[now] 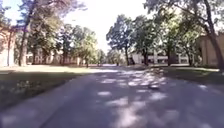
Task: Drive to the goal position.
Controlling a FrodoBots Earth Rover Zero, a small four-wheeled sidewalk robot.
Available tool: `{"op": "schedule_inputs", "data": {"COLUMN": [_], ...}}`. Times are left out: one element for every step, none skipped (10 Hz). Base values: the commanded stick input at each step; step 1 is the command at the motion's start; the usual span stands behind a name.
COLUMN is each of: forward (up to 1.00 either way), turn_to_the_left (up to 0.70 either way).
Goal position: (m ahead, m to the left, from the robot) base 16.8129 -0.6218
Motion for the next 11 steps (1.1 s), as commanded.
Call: {"op": "schedule_inputs", "data": {"forward": [0.45,0.45,0.45,0.45,0.45,0.45,0.45,0.45,0.45,0.45,0.45], "turn_to_the_left": [0.00,0.00,0.00,0.00,0.00,0.00,0.00,0.00,0.00,0.00,0.00]}}
